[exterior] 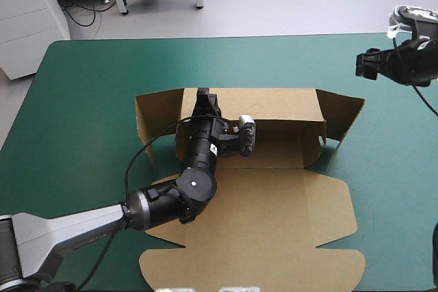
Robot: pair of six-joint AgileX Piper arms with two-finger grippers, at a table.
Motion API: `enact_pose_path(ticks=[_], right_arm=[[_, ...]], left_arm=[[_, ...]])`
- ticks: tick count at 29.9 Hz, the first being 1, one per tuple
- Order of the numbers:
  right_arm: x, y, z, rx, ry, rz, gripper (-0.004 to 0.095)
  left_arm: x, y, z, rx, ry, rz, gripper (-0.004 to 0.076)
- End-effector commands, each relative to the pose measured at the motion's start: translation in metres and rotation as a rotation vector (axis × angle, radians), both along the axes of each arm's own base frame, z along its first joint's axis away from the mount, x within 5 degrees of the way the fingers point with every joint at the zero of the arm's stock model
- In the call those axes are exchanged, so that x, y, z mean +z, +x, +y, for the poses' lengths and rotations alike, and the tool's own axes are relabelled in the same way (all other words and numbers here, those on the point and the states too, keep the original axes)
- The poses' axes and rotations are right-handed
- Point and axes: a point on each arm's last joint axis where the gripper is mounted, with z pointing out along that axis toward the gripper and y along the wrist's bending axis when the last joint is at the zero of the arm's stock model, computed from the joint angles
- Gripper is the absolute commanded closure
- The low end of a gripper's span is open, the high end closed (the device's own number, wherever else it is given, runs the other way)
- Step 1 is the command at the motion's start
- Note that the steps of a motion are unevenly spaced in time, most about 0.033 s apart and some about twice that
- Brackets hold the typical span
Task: Fold the box
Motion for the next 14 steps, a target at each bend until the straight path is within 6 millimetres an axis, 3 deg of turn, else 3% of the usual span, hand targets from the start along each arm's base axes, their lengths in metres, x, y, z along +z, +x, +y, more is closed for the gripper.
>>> enact_pose_path(ticks=[1,7,14], right_arm=[[0.016,0.01,-0.002,-0.006,0.021,-0.06,0.0174],[-0.008,0.037,-0.005,0.015,0.035,0.001,0.0174],[-0.014,0.041,-0.005,0.046,0.019,0.012,0.0174]], left_arm=[[0.028,-0.004,0.005,0.006,-0.035,-0.113,0.0756],[0.029,-0.004,0.005,0.001,-0.034,-0.114,0.0756],[0.028,-0.004,0.004,-0.005,-0.034,-0.112,0.0756]])
